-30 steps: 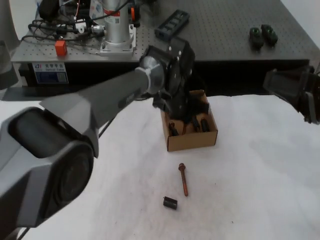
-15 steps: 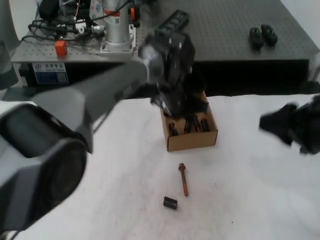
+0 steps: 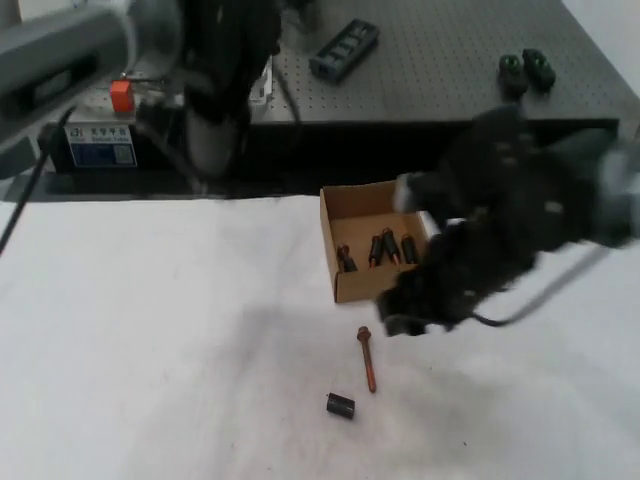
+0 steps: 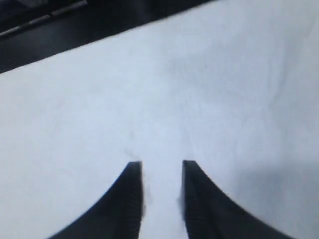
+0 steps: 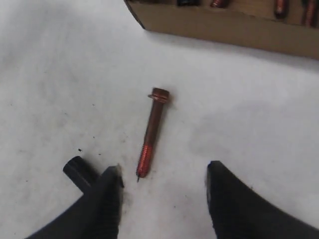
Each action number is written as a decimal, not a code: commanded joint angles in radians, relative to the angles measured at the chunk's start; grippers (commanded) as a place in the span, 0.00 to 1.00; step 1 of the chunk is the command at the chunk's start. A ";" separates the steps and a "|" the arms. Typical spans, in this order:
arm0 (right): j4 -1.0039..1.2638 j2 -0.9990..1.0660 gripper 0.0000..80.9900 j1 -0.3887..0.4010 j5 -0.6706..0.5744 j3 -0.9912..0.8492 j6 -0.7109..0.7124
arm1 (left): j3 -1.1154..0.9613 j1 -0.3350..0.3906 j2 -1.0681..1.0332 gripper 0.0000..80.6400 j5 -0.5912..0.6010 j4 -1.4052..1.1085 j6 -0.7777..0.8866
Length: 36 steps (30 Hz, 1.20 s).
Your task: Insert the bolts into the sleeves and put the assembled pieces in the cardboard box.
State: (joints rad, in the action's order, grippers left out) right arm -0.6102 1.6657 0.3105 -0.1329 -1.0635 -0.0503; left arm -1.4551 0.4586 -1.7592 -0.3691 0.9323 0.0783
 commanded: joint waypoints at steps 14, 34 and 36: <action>-0.089 0.314 0.28 0.059 0.101 -0.232 0.102 | 0.225 0.004 0.160 0.46 0.514 -0.104 -0.230; -0.215 -0.065 0.03 -0.193 -0.061 -0.059 0.178 | 0.149 0.263 -0.084 0.54 0.461 -0.176 -0.713; -0.227 -0.156 0.03 -0.224 -0.094 -0.002 0.163 | 0.136 0.275 -0.111 0.54 0.430 -0.181 -0.814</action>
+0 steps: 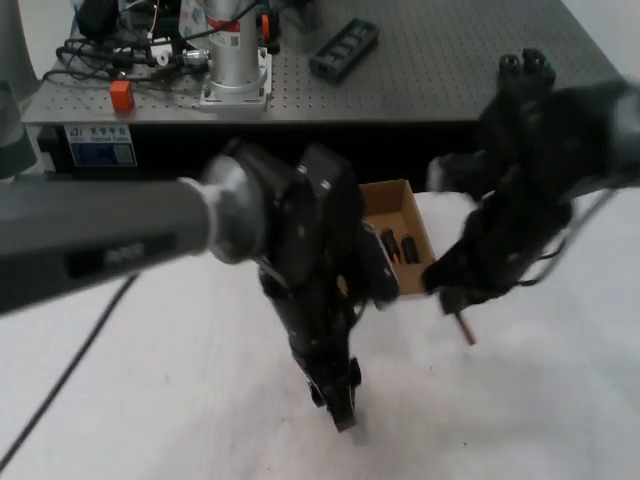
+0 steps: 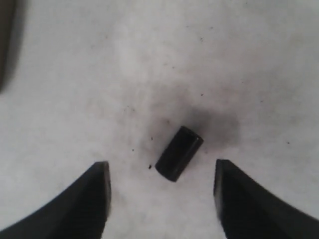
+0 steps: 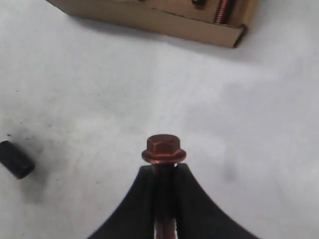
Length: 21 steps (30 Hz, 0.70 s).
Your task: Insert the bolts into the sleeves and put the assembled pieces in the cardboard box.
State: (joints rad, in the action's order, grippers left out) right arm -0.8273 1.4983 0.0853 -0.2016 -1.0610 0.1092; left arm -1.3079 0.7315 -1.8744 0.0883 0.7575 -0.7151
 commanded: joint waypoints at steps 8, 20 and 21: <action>-0.013 -0.216 0.03 -0.037 -0.045 0.163 -0.020 | -0.029 0.005 -0.064 0.53 -0.028 -0.030 -0.220; 0.001 -0.227 0.03 -0.037 -0.045 0.232 -0.027 | -0.029 0.005 -0.124 0.42 -0.045 -0.015 -0.220; 0.004 -0.227 0.03 -0.037 -0.045 0.232 -0.027 | -0.029 0.005 -0.124 0.40 -0.039 -0.021 -0.215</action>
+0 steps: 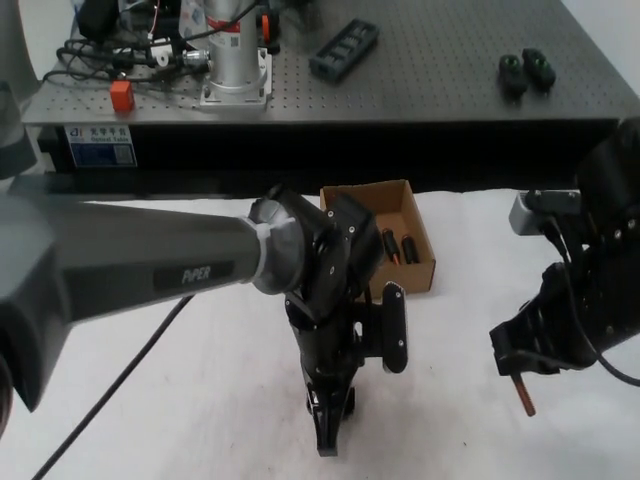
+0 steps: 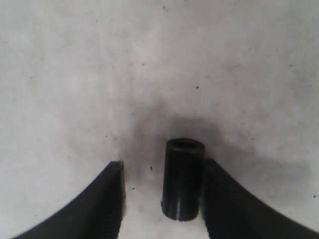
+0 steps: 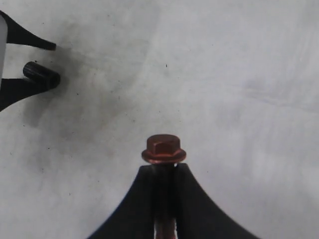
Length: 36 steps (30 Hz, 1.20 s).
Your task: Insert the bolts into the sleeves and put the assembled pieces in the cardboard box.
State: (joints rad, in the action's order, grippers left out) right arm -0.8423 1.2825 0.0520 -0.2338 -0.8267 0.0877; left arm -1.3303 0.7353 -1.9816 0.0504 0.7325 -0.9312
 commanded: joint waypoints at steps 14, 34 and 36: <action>0.222 -0.078 0.03 -0.006 -0.130 -0.002 -0.104 | -0.040 -0.024 0.123 0.00 0.195 -0.116 0.593; 1.230 -0.281 0.03 0.009 -0.508 0.255 -0.728 | 0.457 -0.072 0.558 0.01 0.821 -1.025 1.134; 1.230 -0.281 0.03 0.009 -0.551 0.255 -0.754 | 0.457 -0.072 0.558 0.01 0.821 -1.025 1.134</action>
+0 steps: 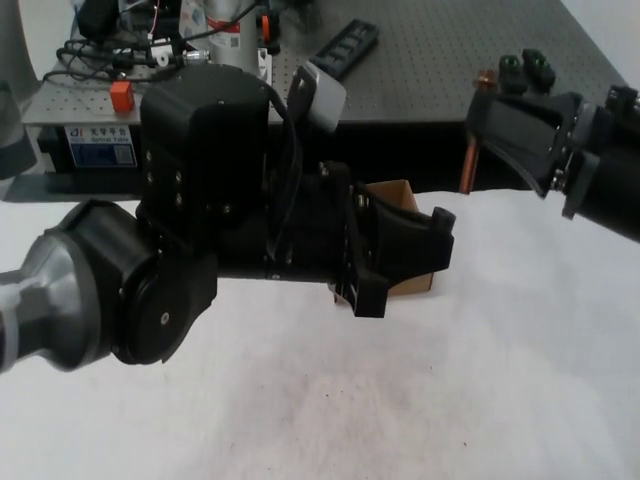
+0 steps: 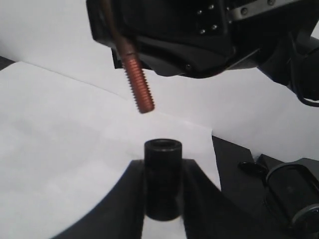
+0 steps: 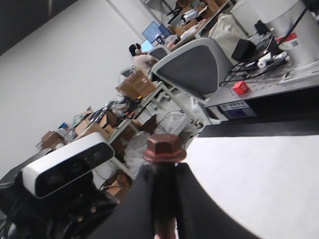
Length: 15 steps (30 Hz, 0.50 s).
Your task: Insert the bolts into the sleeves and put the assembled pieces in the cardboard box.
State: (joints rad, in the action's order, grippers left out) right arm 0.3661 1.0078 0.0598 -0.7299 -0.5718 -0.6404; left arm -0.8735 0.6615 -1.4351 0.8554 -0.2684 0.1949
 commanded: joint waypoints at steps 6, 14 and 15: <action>0.015 -0.007 0.03 0.002 -0.100 0.001 -0.039 | 0.000 0.002 0.011 0.01 0.016 -0.024 0.008; -0.009 -0.007 0.03 0.060 -0.115 0.001 -0.015 | 0.000 0.002 0.011 0.01 0.041 -0.026 0.008; -0.009 -0.007 0.03 0.066 -0.103 0.001 -0.004 | 0.000 0.002 0.011 0.01 0.063 -0.026 0.008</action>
State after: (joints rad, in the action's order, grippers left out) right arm 0.3595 1.0078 0.0991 -0.8291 -0.5718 -0.6732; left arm -0.8688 0.6615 -1.4351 0.8844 -0.2684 0.1965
